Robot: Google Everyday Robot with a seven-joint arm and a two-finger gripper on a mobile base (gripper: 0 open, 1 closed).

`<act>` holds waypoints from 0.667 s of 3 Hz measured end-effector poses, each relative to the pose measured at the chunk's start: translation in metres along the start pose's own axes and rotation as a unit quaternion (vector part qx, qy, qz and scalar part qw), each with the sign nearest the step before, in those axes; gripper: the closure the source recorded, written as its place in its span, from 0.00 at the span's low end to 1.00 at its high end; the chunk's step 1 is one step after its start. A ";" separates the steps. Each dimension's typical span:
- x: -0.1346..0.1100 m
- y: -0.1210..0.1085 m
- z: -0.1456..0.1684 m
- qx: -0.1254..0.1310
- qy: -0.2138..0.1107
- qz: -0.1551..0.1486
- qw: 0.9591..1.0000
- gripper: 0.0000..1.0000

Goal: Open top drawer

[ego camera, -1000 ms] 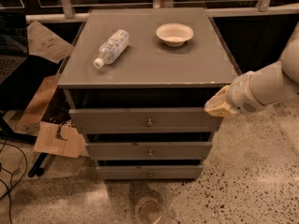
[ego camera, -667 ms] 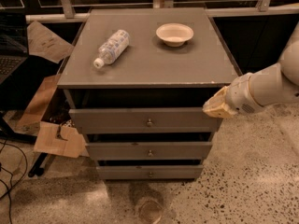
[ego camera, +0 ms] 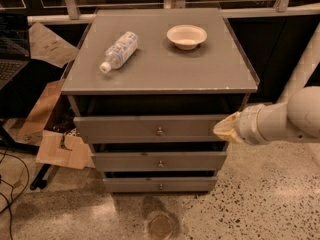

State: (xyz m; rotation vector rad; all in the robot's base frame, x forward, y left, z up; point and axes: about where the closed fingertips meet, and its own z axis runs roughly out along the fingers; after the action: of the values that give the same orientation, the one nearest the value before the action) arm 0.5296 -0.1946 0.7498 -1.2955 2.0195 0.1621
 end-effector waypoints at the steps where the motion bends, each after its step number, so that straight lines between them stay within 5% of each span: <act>1: 0.009 -0.018 0.025 0.044 -0.065 0.025 0.997 1.00; 2: 0.010 -0.044 0.046 0.071 -0.146 0.025 0.986 1.00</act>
Offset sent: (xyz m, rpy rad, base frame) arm 0.0941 -0.0184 -0.0400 0.3809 -0.3930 -0.0151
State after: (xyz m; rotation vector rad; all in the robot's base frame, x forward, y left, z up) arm 0.5868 -0.2017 0.7216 -1.0656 1.7795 0.2148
